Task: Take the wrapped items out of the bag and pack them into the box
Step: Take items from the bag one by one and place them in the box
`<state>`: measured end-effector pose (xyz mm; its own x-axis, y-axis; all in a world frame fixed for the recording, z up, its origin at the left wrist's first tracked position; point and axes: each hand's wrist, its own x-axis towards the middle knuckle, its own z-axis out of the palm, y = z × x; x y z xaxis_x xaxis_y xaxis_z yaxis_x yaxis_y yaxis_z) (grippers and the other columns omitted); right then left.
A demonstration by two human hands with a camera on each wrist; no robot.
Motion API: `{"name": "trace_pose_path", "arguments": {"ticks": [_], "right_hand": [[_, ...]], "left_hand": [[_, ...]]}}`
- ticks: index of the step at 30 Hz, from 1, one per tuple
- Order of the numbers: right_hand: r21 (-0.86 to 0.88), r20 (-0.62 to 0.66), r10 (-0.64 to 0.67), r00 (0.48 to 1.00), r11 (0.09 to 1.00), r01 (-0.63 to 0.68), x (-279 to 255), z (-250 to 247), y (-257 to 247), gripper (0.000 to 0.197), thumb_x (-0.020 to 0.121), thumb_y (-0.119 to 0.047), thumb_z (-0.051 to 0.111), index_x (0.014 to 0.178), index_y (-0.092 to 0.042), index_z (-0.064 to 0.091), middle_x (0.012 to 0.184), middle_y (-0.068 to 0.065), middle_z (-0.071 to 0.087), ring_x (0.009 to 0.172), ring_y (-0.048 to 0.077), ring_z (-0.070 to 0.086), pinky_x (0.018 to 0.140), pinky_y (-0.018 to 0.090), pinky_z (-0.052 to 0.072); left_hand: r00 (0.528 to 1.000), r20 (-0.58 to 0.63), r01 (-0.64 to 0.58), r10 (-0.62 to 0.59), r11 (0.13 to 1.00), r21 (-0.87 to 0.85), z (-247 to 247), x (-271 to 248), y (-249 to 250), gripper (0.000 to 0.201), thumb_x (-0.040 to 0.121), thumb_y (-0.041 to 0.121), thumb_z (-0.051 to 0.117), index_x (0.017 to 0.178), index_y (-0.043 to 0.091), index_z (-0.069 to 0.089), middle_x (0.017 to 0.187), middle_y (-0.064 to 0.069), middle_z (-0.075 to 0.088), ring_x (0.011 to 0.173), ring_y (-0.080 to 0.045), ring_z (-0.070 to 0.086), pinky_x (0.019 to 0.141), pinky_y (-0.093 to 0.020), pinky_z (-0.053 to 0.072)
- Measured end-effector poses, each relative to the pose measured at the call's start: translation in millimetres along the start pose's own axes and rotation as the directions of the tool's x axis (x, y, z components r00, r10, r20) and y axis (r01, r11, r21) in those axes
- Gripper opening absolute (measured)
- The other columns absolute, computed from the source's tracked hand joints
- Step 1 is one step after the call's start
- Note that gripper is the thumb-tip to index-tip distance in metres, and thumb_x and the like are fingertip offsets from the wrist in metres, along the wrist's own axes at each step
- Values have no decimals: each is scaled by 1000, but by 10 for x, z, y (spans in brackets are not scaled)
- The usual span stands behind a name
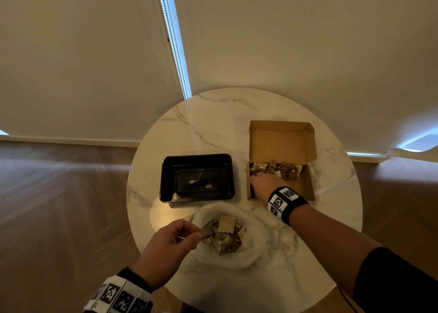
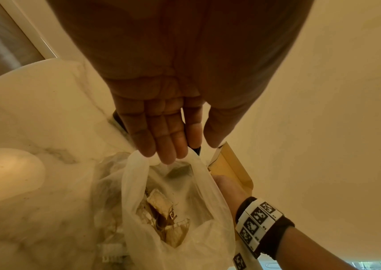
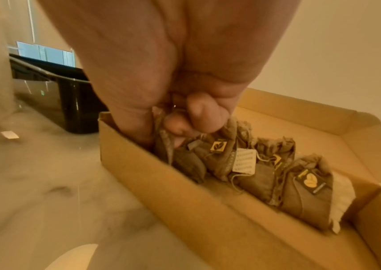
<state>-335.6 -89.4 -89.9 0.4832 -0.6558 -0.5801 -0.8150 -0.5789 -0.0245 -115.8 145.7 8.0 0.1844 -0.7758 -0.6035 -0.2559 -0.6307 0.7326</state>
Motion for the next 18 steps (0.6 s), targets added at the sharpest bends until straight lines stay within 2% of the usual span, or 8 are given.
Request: {"name": "trace_pose_path", "arguments": {"ticks": [3,5,8,13,15,18], "right_hand": [[-4,-21,-17,1000,1000,17,-19,32,-19,34,103,-12,42,132,-18,59,126,11,60,110,31,64,93,44,54],[58,-17,-17,1000,998,18,-52,23,12,27,102,-15,48,124,-18,62,120,9,59,107,31,63,90,41,53],[205,-45,-4,999,979,13,-136,-49,114,14,98,-26,60,107,-19,68,104,1,61,101,24,63,84,34,51],[514,-97,36,995,857,19,-228,-209,262,9,95,-31,68,99,-27,75,96,-14,68,89,7,62,82,27,52],[563,-117,60,991,826,16,-184,-219,287,11,95,-31,68,98,-26,77,95,-13,70,89,7,63,83,29,52],[546,-146,104,984,838,-8,-83,-143,268,14,96,-32,67,103,-24,75,99,-8,70,94,13,64,83,30,51]], "left_hand": [[1000,-2,-2,2,1000,9,-11,-5,-13,8,96,31,69,103,29,72,97,10,75,86,-6,70,83,-28,57],[1000,-2,-2,2,1000,7,-13,-4,-19,8,96,31,69,103,29,72,96,10,75,85,-6,71,83,-28,57],[1000,7,-1,0,1000,7,-14,9,-29,8,97,31,69,104,28,72,96,10,75,86,-5,71,83,-28,57],[1000,26,13,-13,1000,1,13,39,-60,9,97,32,69,104,29,72,95,10,76,88,-7,71,86,-31,59],[1000,26,14,-14,1000,3,27,48,-62,8,96,32,69,103,29,73,95,11,76,89,-8,72,86,-32,59],[999,31,19,-19,1000,-7,39,50,-61,8,96,31,70,102,27,73,94,10,76,88,-9,72,85,-32,59]]}}
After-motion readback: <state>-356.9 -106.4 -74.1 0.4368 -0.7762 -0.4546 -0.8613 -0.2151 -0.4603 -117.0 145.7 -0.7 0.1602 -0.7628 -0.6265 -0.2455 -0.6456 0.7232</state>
